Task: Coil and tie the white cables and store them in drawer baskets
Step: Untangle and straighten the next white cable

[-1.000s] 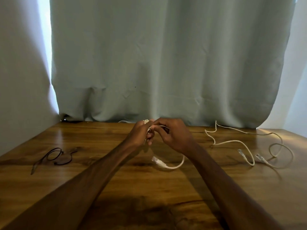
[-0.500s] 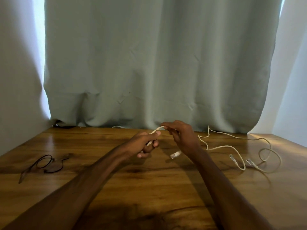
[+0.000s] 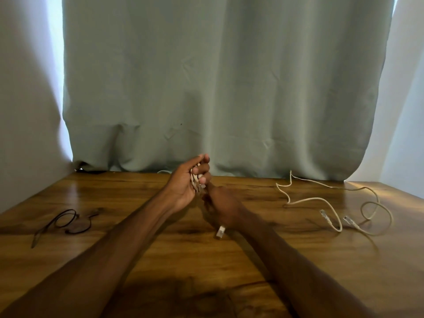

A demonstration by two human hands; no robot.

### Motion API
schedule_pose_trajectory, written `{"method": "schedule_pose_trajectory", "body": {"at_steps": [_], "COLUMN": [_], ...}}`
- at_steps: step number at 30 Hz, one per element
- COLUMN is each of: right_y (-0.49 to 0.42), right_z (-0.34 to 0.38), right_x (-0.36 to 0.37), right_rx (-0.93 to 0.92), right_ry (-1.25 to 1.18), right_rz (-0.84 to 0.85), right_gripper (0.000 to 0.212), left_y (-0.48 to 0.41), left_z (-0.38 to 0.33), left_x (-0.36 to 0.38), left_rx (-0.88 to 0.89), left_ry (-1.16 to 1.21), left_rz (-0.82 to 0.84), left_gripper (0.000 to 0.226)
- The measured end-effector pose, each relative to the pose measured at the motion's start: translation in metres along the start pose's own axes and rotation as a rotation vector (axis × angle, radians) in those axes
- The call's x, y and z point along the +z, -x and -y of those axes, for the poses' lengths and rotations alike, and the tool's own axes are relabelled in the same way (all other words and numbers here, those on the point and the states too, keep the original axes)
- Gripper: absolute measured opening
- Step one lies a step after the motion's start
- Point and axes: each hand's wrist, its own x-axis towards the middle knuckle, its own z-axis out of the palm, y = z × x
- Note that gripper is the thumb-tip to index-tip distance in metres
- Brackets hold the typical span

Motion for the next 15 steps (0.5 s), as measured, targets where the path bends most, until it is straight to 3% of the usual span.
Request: {"method": "schedule_pose_trajectory", "body": {"at_steps": [3, 6, 11, 15], "right_y": [0.002, 0.003, 0.008, 0.006], "right_z": [0.015, 0.024, 0.039, 0.047], "right_x": [0.007, 0.007, -0.003, -0.01], "right_rx": [0.001, 0.014, 0.2, 0.36], "right_ry": [-0.079, -0.236, -0.645, -1.01], "right_rz": [0.077, 0.074, 0.233, 0.186], "right_gripper": [0.006, 0.02, 0.024, 0.025], "left_y": [-0.001, -0.004, -0.01, -0.007], "left_z": [-0.001, 0.001, 0.004, 0.003], "left_x": [-0.008, -0.009, -0.015, -0.018], "left_rx": [0.068, 0.119, 0.181, 0.171], "left_ry": [-0.018, -0.066, -0.279, -0.253], "left_rz": [-0.134, -0.247, -0.401, -0.438], "left_gripper": [0.021, 0.019, 0.015, 0.01]}}
